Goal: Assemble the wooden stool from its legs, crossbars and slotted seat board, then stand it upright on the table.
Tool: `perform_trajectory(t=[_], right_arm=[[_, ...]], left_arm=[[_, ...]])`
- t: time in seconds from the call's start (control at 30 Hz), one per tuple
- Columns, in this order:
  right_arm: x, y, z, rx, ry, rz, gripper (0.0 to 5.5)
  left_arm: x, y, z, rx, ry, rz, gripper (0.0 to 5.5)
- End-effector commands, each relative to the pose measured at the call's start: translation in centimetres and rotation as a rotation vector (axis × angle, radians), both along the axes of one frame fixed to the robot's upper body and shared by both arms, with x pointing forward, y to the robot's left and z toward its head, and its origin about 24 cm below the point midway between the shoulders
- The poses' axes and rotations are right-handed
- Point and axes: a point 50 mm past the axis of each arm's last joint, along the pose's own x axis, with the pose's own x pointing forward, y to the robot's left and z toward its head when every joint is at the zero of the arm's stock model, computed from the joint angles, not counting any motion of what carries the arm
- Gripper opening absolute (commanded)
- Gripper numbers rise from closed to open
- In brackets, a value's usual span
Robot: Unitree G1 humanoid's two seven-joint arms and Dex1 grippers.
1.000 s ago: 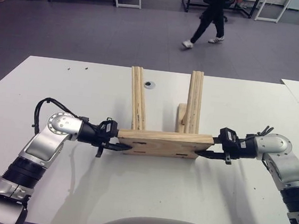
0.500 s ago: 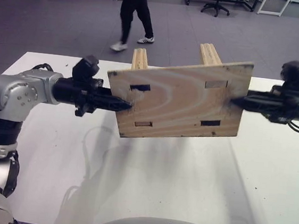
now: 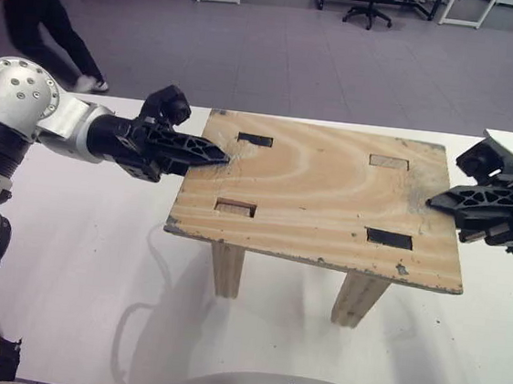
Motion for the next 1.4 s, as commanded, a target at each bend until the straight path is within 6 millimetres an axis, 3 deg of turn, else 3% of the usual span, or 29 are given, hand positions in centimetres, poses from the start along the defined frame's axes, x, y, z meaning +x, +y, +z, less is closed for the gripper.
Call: perform_trajectory(t=[0.03,0.07,0.13,0.23,0.47,0.53,0.6,0.63,0.7,0.77,0.83,0.9,1.03,1.17,1.4], right_arm=[[0.5,-1.1,-2.5,0.277,0.017,-0.171,1.41],[0.6,-0.9,-4.2,0.252,-0.036,-0.249,1.41],[0.3,-0.3,-6.6,0.227,-0.128,-0.405,2.02],[-0.1,0.1,-7.8,0.179,-0.219,-0.636,2.53],[0.2,0.3,-6.9,0.143,-0.28,-0.984,3.89],[0.1,-0.4,-6.5,0.126,-0.29,-1.077,4.28],[0.0,-2.1,-6.0,0.059,-0.301,-1.159,4.46],[0.5,-3.3,-6.5,-0.06,-0.347,-1.229,4.46],[2.5,-5.4,-9.2,-0.491,-0.554,-1.366,4.46],[3.7,-6.1,-11.1,-0.777,-0.77,-1.39,4.46],[4.9,-6.0,-13.3,-0.899,-0.818,-1.475,4.46],[5.3,-6.1,-15.4,-1.013,-0.854,-1.539,4.46],[5.9,-6.9,-17.2,-1.112,-0.885,-1.605,4.46],[8.0,-6.5,-17.2,-1.172,-0.945,-1.61,4.46],[9.1,-4.3,-16.8,-1.104,-1.095,-1.559,4.46]], left_arm=[[-0.4,2.9,1.4,-0.196,0.07,0.105,1.31],[-0.3,2.8,0.9,-0.165,0.074,0.116,1.31],[0.1,2.9,0.0,-0.115,0.073,0.159,1.9],[0.2,3.6,-1.8,-0.068,0.069,0.249,2.38],[-1.5,5.7,-3.8,-0.032,0.003,0.399,3.63],[-1.9,7.3,-4.0,0.04,-0.082,0.551,3.99],[-0.9,10.1,-4.4,0.166,-0.226,0.791,4.17],[0.5,11.9,-4.7,0.249,-0.347,0.968,4.17],[3.0,15.0,-5.4,0.455,-0.619,1.31,4.17],[3.4,16.0,-6.2,0.615,-0.838,1.45,4.17],[3.1,16.0,-8.7,0.743,-0.954,1.537,4.17],[2.7,14.8,-11.8,0.884,-1.036,1.547,4.17],[1.9,12.9,-14.9,1.026,-1.203,1.408,4.17],[1.6,14.4,-15.3,1.061,-1.158,1.546,4.17],[2.0,14.6,-14.6,1.073,-1.225,1.507,4.17]])
